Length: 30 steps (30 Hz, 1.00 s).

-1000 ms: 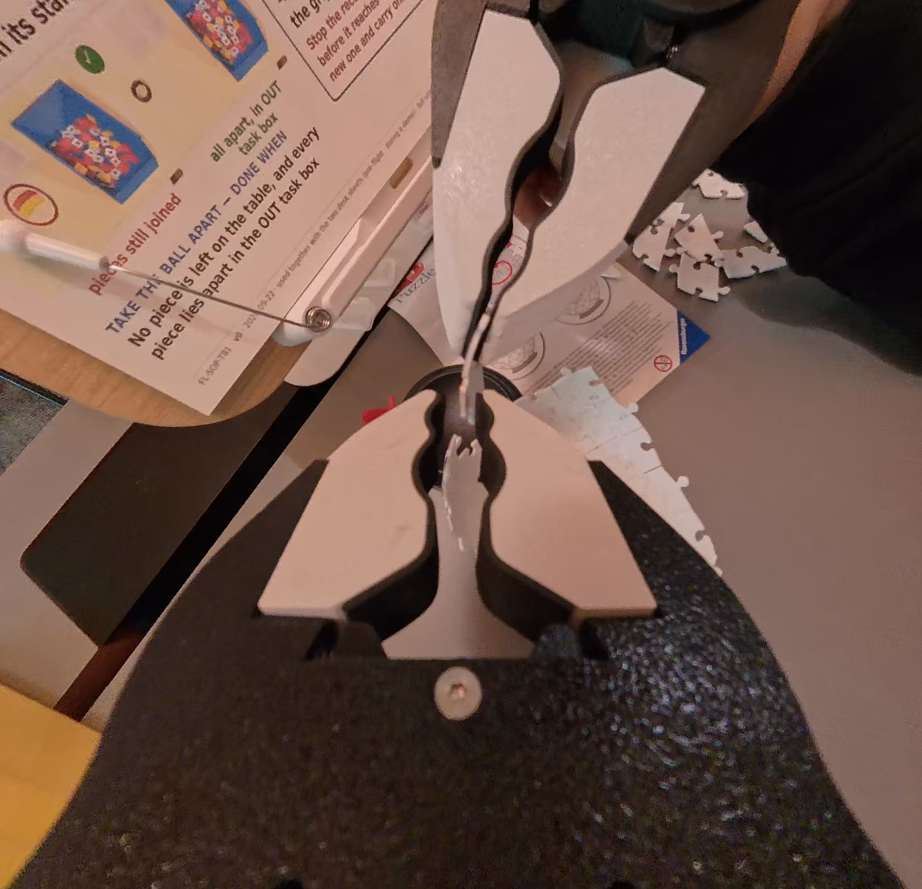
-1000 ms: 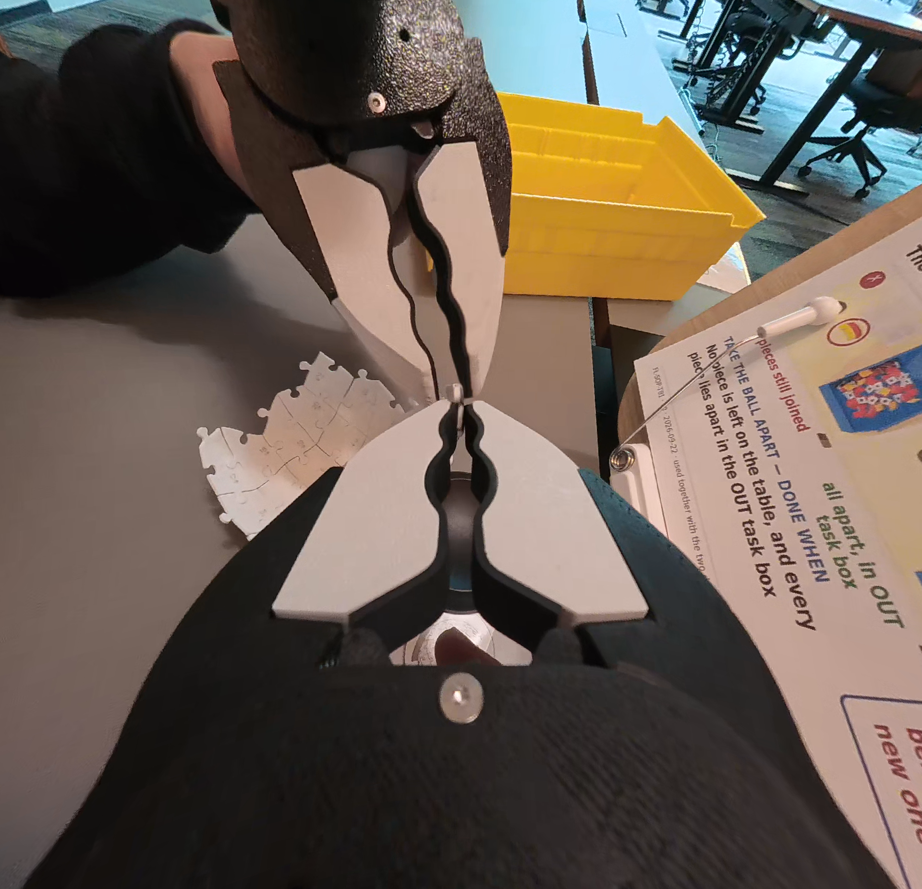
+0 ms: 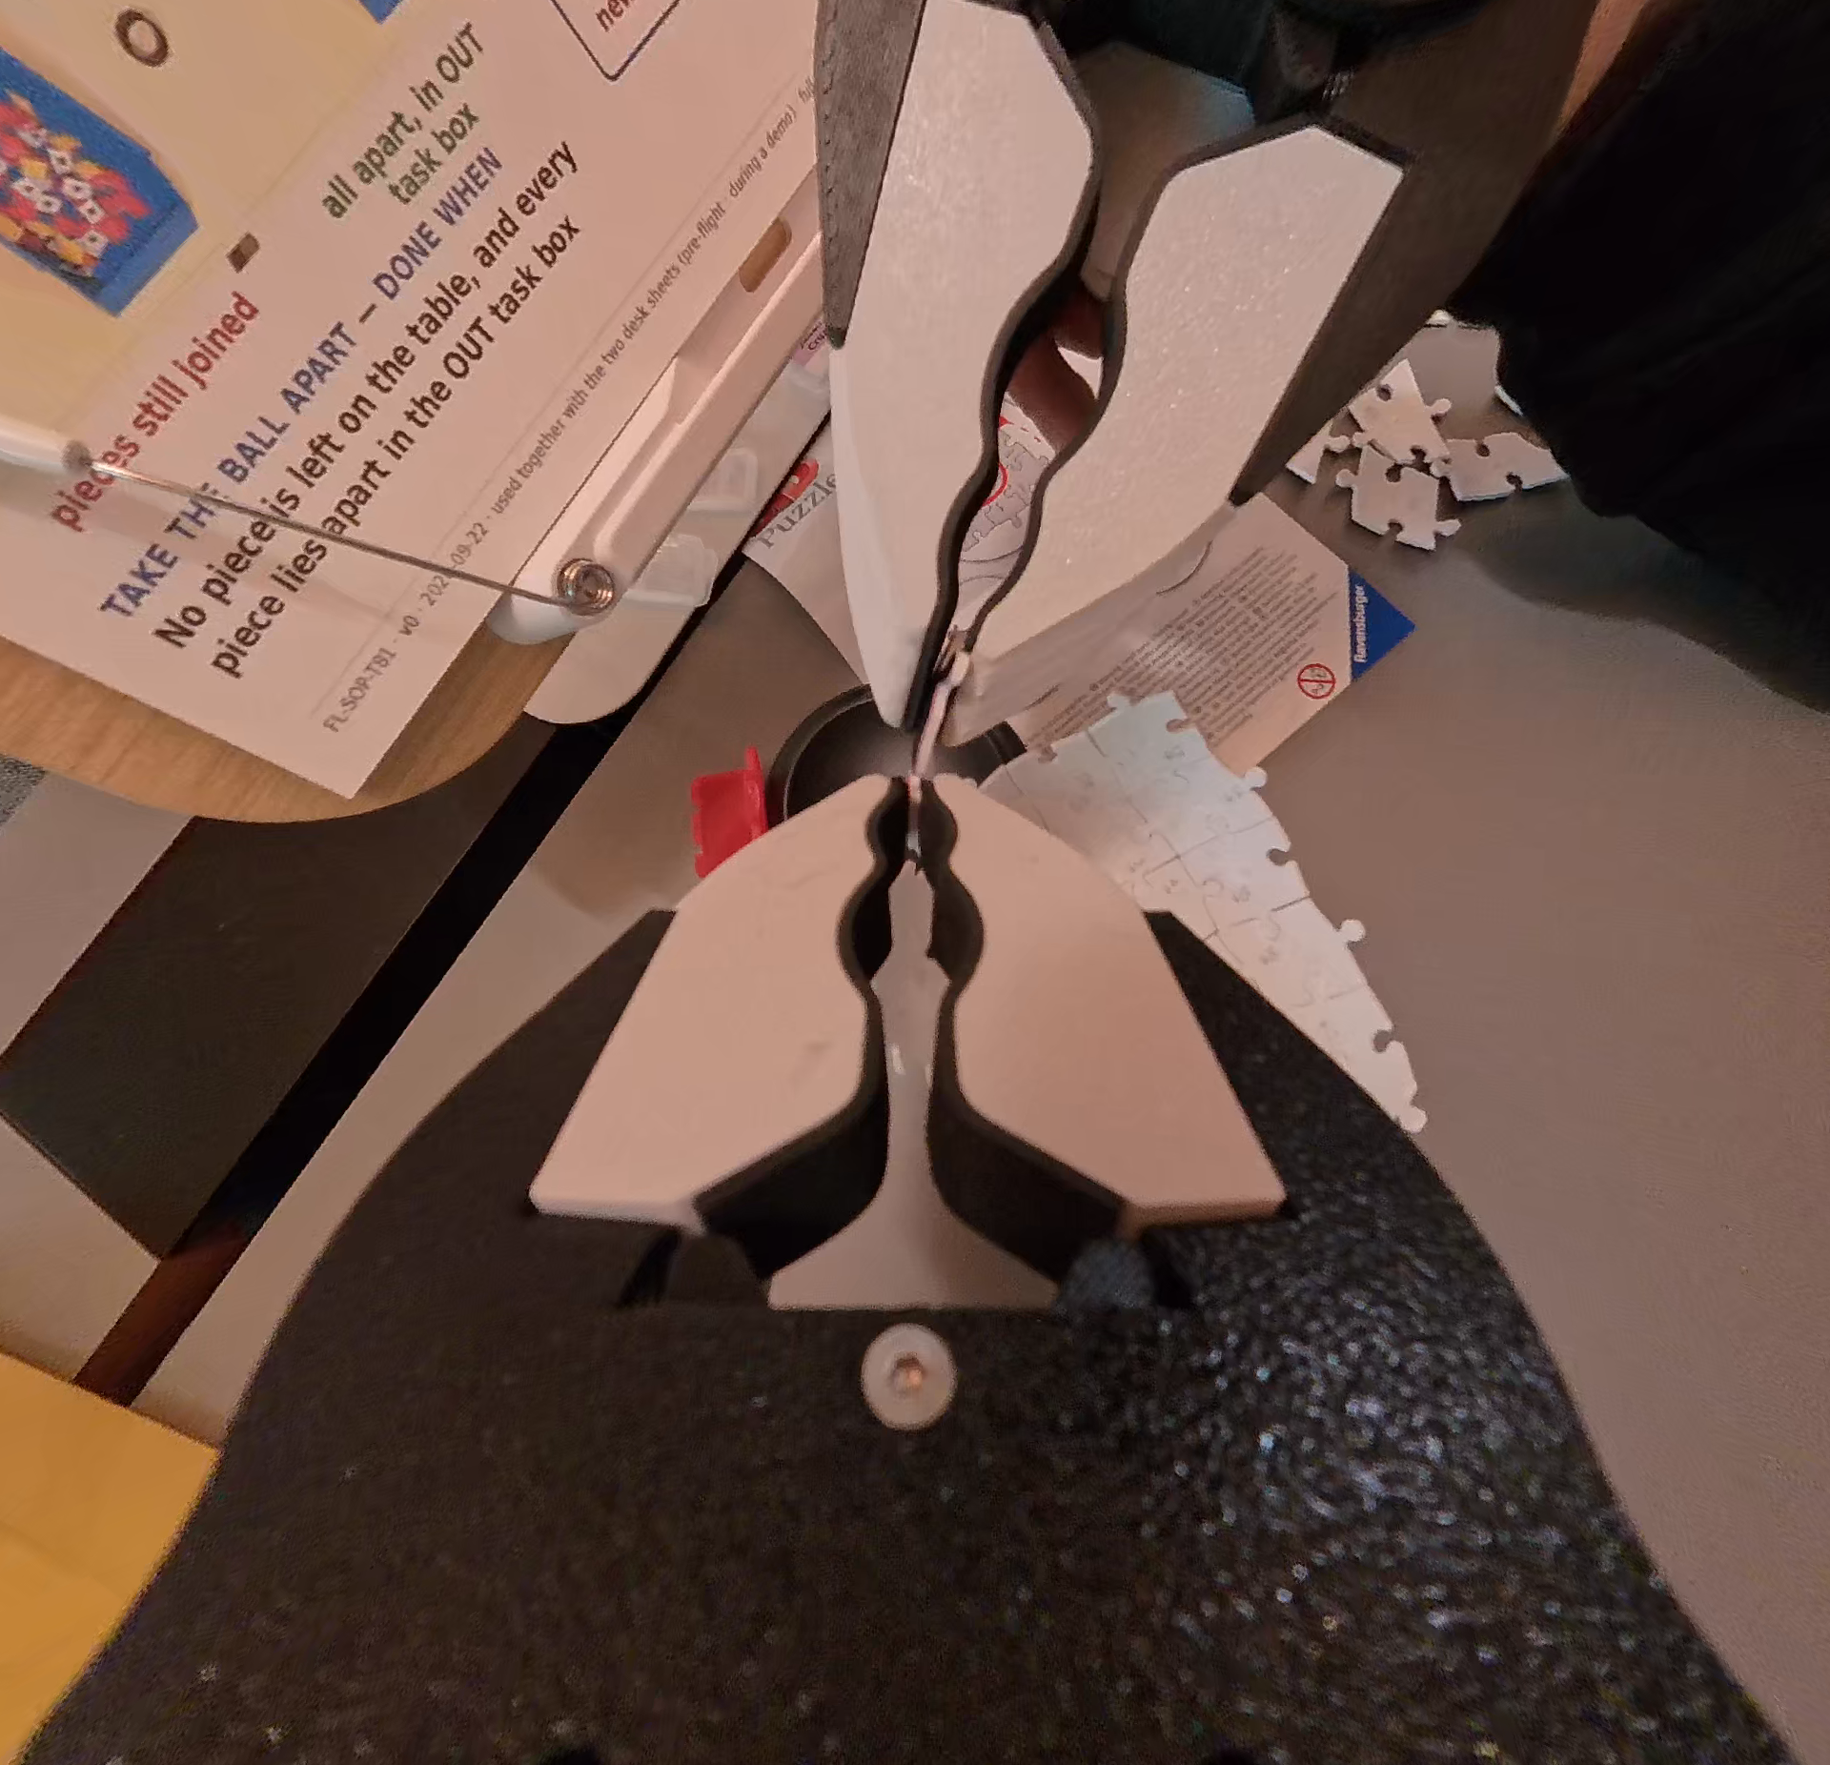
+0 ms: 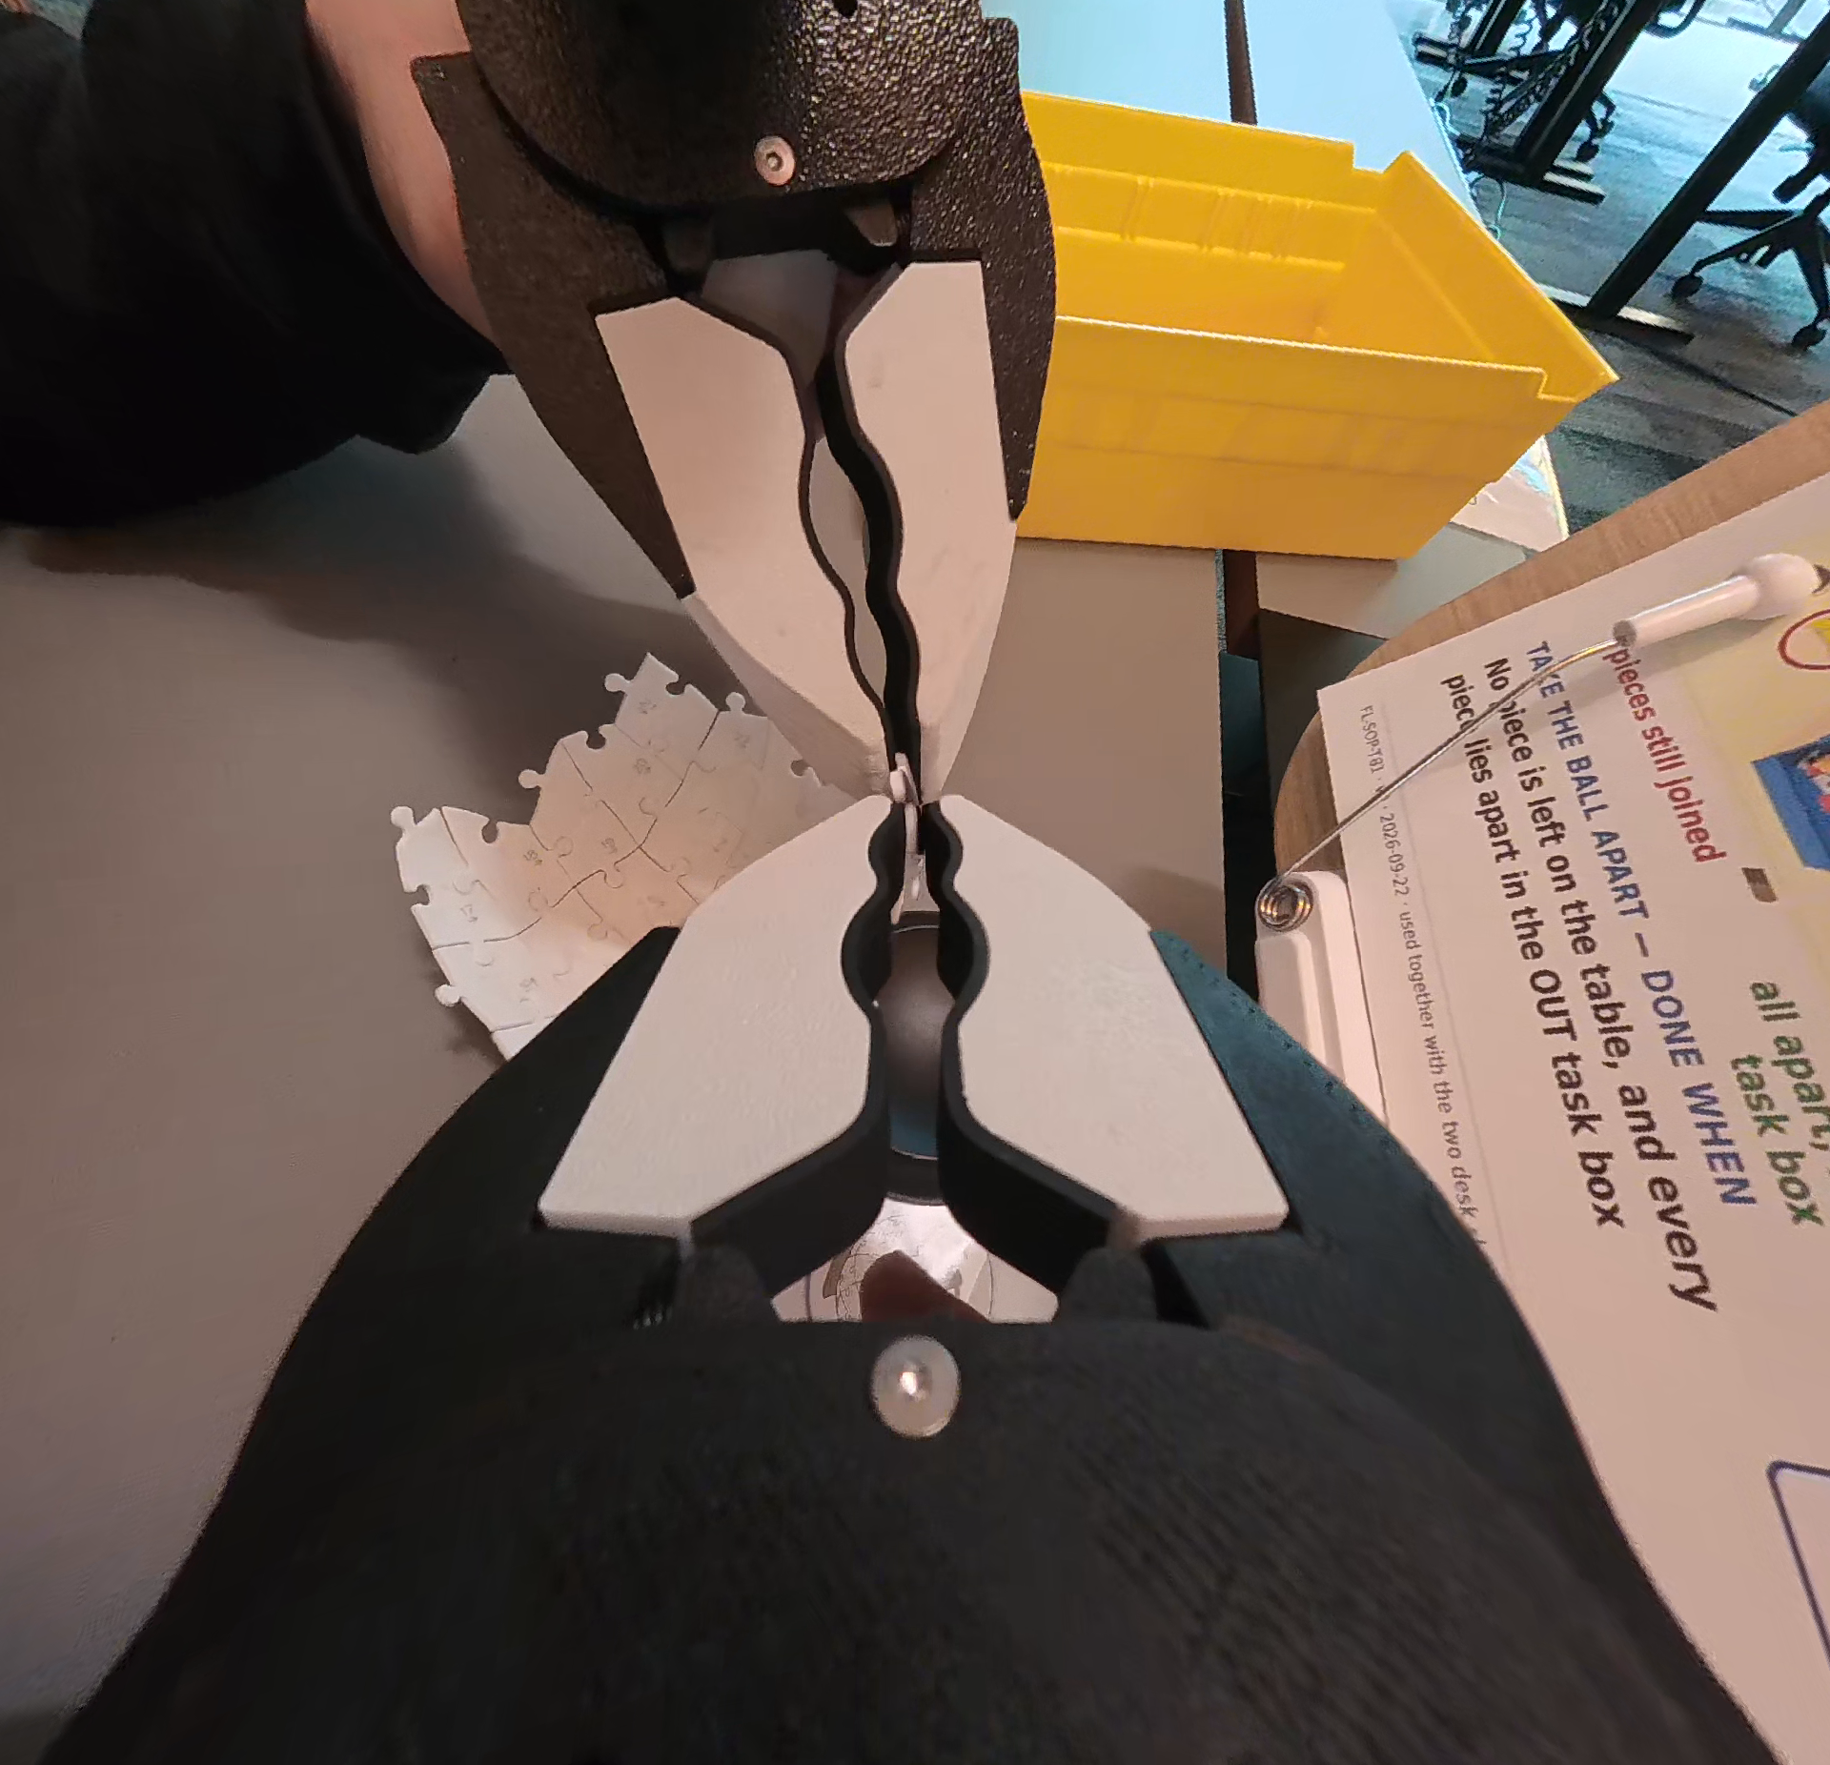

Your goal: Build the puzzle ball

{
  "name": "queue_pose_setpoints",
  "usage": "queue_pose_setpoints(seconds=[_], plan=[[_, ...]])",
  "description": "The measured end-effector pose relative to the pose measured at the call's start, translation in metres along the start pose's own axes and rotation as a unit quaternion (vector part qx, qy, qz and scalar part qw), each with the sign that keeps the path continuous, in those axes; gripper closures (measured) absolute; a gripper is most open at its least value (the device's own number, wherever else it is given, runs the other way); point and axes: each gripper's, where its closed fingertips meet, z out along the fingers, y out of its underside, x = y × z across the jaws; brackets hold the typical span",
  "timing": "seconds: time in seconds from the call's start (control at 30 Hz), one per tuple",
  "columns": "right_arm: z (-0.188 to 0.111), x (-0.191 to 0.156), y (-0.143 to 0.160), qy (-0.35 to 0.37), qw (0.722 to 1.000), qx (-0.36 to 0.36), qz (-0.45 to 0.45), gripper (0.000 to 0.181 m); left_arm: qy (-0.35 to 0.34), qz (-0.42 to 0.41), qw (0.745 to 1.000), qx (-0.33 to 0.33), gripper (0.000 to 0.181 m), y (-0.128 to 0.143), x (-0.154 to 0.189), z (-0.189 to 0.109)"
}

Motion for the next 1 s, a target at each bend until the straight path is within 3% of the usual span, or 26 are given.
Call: queue_pose_setpoints(seconds=[0.03, 0.27, 0.47, 0.6, 0.77, 0.87, 1.0], plan=[[0.0, 0.0, 0.0, 0.0, 1.0, 0.0, -0.001, 0.178, 0.001, -0.001, 1.0, 0.002, 0.18, -0.001, 0.0, 0.0], [-0.001, 0.0, 0.001, 0.002, 1.0, -0.01, -0.001, 0.178, -0.004, 0.005, 1.0, 0.017, 0.179, -0.004, 0.0, 0.0], [-0.009, 0.012, 0.0, 0.04, 0.999, -0.009, -0.006, 0.179, -0.066, 0.026, 0.995, 0.064, 0.134, -0.013, -0.018, -0.01], [-0.01, 0.014, -0.002, 0.044, 0.999, -0.002, 0.01, 0.179, -0.102, 0.004, 0.988, 0.115, 0.113, -0.02, -0.035, -0.019], [-0.009, 0.016, 0.003, 0.054, 0.998, -0.016, -0.001, 0.179, -0.11, -0.027, 0.969, 0.218, 0.103, -0.027, -0.049, -0.037], [-0.008, 0.015, 0.001, 0.047, 0.999, -0.004, 0.008, 0.179, -0.103, -0.065, 0.974, 0.192, 0.097, -0.019, -0.056, -0.035], [-0.009, 0.017, 0.005, 0.053, 0.998, -0.013, 0.016, 0.179, -0.116, -0.052, 0.974, 0.185, 0.104, -0.017, -0.059, -0.038]])
